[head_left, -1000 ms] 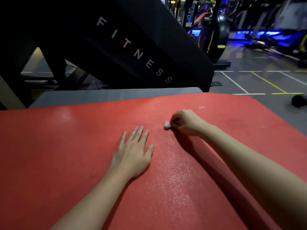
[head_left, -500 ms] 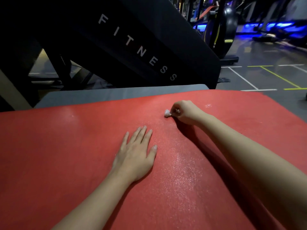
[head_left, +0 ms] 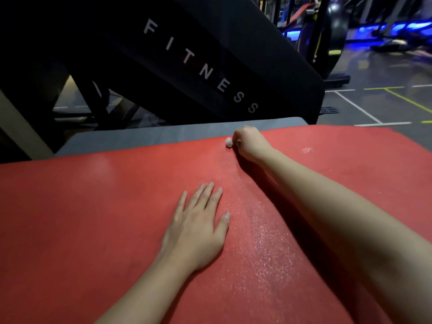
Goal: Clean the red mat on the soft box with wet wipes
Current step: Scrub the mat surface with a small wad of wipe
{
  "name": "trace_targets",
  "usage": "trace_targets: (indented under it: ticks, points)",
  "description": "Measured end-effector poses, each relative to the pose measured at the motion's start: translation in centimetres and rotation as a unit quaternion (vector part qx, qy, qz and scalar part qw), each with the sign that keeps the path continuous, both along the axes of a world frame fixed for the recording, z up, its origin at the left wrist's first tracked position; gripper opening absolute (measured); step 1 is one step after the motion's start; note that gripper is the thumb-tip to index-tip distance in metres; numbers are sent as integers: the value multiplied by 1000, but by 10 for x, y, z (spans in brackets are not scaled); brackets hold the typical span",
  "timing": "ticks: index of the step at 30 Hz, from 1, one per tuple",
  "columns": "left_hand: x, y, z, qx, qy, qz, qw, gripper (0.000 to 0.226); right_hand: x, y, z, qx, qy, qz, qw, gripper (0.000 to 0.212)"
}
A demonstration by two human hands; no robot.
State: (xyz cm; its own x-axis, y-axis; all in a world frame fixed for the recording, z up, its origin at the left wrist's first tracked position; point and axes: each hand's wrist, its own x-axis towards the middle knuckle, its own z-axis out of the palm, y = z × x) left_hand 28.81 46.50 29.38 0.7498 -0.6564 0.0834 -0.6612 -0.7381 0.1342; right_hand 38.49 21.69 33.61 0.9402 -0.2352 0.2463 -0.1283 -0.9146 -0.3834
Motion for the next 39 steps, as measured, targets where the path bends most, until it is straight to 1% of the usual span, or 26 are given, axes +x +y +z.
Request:
trace_targets:
  ticks: [4, 7, 8, 10, 12, 14, 16, 17, 19, 22, 24, 27, 29, 30, 32, 35, 37, 39]
  points:
    - [-1, -1, -2, 4, -5, 2, 1000, 81, -18, -15, 0, -19, 47, 25, 998, 15]
    - [-3, -1, -1, 7, -1, 3, 1000, 81, -7, -18, -6, -33, 19, 33, 999, 13]
    - [-3, -1, 0, 8, -1, 2, 1000, 81, 2, -18, -9, -27, 1, 26, 999, 15]
    - [-2, 0, 0, 6, 0, 1, 1000, 81, 21, -19, -13, -25, -22, 6, 999, 28]
    - [-1, -1, 0, -1, 3, 1, 1000, 80, 38, -25, -13, -40, -18, -20, 999, 33]
    - [-1, -1, 1, -4, 6, 0, 1000, 80, 47, -35, -10, -29, -2, -41, 999, 31]
    - [-1, 0, 1, -2, 6, 4, 1000, 80, 48, -44, -7, -24, 14, -20, 999, 27]
    - [-1, 0, 2, 0, 6, 4, 1000, 80, 45, -49, -5, -29, 19, -5, 999, 21]
    - [0, 0, 2, -4, 7, 2, 1000, 80, 33, -60, -3, -39, 23, 16, 999, 10]
    - [-1, -1, 1, -2, 4, 3, 1000, 81, -1, -71, -2, -18, 42, 57, 997, 10]
    - [-1, -1, -1, -7, 4, 8, 1000, 81, -14, -70, -2, -23, 39, 74, 996, 9]
    - [0, -1, -2, -3, 9, 7, 1000, 81, -7, -63, -7, 8, -1, 25, 1000, 9]
    - [1, 0, -2, -8, 11, 7, 1000, 82, -2, -56, -11, 25, -9, -14, 1000, 11]
    - [1, 0, -2, -10, 12, 8, 1000, 82, -5, -52, -12, 23, -7, -17, 1000, 12]
    - [1, -1, -3, -10, 11, 7, 1000, 83, -25, -46, -9, 11, 9, 11, 1000, 12]
    - [0, -1, -3, -14, 11, 11, 1000, 85, -83, -37, -2, -12, 33, 80, 996, 12]
    - [-1, -1, -2, -14, 10, 9, 1000, 87, -125, -29, 2, -3, 46, 117, 992, 12]
    - [-1, -1, -2, -15, 9, 9, 1000, 88, -148, -22, 5, 2, 72, 133, 988, 12]
